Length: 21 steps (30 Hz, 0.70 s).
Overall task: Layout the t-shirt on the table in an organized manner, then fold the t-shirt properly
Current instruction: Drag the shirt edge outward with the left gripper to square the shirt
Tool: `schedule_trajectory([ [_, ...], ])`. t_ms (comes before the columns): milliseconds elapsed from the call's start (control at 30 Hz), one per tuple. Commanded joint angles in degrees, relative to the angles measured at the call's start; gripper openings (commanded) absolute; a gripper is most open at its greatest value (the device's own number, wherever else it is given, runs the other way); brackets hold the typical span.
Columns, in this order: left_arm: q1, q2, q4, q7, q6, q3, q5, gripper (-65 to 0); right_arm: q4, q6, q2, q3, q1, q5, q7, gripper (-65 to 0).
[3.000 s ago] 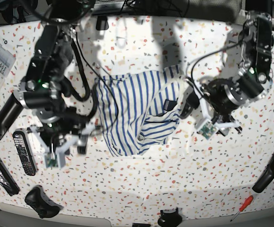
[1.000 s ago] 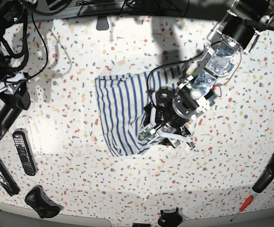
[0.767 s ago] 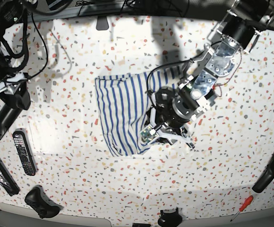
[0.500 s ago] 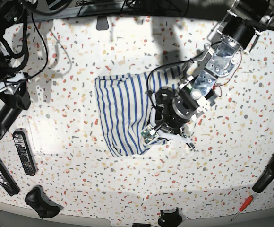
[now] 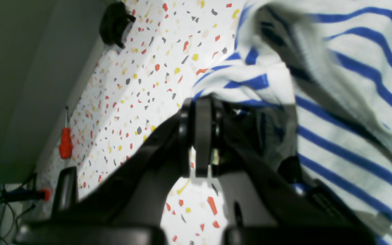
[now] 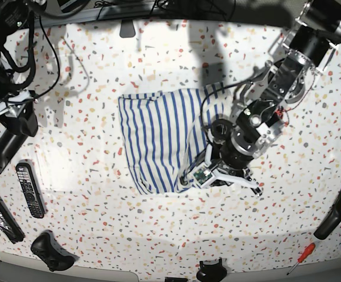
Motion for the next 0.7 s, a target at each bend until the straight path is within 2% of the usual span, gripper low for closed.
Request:
schedule_trajectory([
  [0,-1.6,-0.7,1.0,-2.0,0.8,-0.4,0.3,-65.0,1.0,0.6,0.8,0.2,0.5,1.3,1.1,-40.6],
  [233,-1.6,-3.2,1.0,-5.7,0.9,-0.4,-8.3,-65.0,1.0,0.6,0.8,0.2,0.5,1.3,1.1,-40.6],
  [333,-1.6,-3.2,0.9,-8.3,1.0,-0.4,-8.5,-65.0,1.0,0.6,0.8,0.2,0.5,1.3,1.1,-40.6],
  [467,-1.6,-3.2,-0.6,-8.9,1.0,-0.4,-8.1,-65.0,1.0,0.6,0.8,0.2,0.5,1.3,1.1,-40.6],
  [667,-2.9,-3.2,-10.8,-13.5,1.8,-0.4,-8.1,-65.0,1.0,0.6,0.8,0.2,0.5,1.7,1.1,-40.6],
])
